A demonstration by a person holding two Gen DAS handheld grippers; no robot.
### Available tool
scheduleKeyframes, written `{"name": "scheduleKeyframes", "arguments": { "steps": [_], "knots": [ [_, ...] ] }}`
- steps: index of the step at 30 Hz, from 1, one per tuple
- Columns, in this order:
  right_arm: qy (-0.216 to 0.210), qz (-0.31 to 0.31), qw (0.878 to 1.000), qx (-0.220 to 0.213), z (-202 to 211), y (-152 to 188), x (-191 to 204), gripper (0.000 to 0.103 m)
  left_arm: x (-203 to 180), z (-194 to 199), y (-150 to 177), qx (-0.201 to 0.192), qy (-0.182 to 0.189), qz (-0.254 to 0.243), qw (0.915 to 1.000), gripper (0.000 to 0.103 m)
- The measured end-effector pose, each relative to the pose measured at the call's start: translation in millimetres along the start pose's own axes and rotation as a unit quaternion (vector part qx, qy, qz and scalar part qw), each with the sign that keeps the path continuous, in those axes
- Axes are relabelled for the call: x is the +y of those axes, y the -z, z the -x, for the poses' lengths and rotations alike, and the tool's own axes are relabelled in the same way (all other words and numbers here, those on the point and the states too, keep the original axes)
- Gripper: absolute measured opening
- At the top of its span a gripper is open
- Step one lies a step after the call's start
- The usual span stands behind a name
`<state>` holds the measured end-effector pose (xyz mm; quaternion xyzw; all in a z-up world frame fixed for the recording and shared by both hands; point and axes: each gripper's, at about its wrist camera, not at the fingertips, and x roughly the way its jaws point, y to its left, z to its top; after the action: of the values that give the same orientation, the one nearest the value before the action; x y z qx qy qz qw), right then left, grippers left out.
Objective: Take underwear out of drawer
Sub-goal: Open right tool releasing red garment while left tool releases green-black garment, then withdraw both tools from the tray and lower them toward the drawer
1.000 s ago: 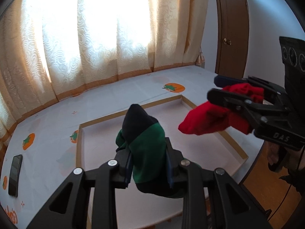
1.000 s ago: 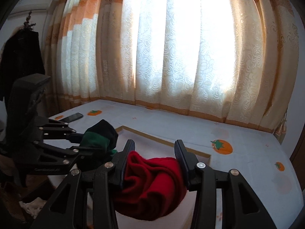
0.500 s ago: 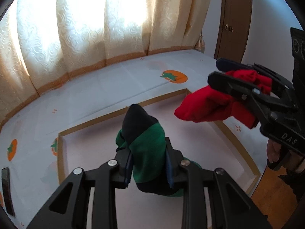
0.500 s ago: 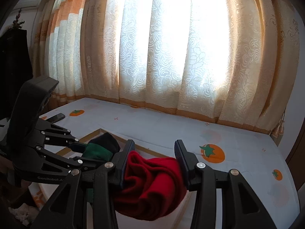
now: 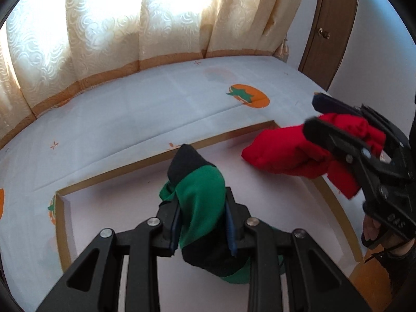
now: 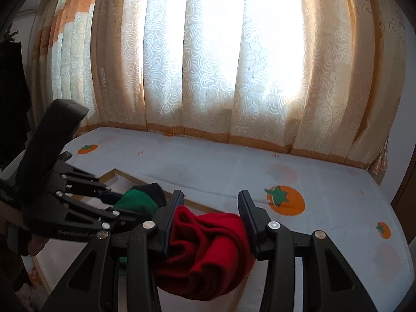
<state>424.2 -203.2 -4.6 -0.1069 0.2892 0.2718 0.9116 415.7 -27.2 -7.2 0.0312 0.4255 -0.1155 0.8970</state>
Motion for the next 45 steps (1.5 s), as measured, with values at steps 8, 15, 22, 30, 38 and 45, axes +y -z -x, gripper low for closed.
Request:
{"name": "scheduleKeyframes", "arguments": {
  "steps": [8, 15, 22, 30, 38, 45],
  "knots": [
    [-0.028, -0.031, 0.997, 0.057, -14.8, 9.6, -10.3, 0.046, -3.4, -16.4, -12.3, 0.0, 0.0, -0.001, 1.0, 0.027],
    [-0.035, -0.037, 0.995, 0.09, -22.2, 21.6, -11.3, 0.048, -2.4, -26.5, -18.0, -0.012, -0.008, 0.009, 0.9999, 0.035],
    [-0.016, -0.051, 0.995, 0.085, -12.3, 27.6, -16.1, 0.07, -2.4, -22.3, -14.8, -0.023, -0.013, 0.018, 0.9995, 0.048],
    [-0.004, -0.064, 0.996, 0.061, 15.1, 32.7, -14.5, 0.073, -3.3, 9.6, -2.6, -0.061, 0.002, 0.025, 0.9978, 0.057],
    [-0.016, -0.058, 0.997, 0.049, 61.5, 47.2, 10.8, 0.076, -9.9, 47.8, 23.6, -0.093, 0.024, 0.021, 0.9952, 0.058],
    [-0.032, -0.044, 0.998, 0.038, 100.8, 58.2, 40.0, 0.078, -15.0, 81.8, 60.1, -0.113, 0.046, 0.026, 0.9922, 0.058]
  ]
}}
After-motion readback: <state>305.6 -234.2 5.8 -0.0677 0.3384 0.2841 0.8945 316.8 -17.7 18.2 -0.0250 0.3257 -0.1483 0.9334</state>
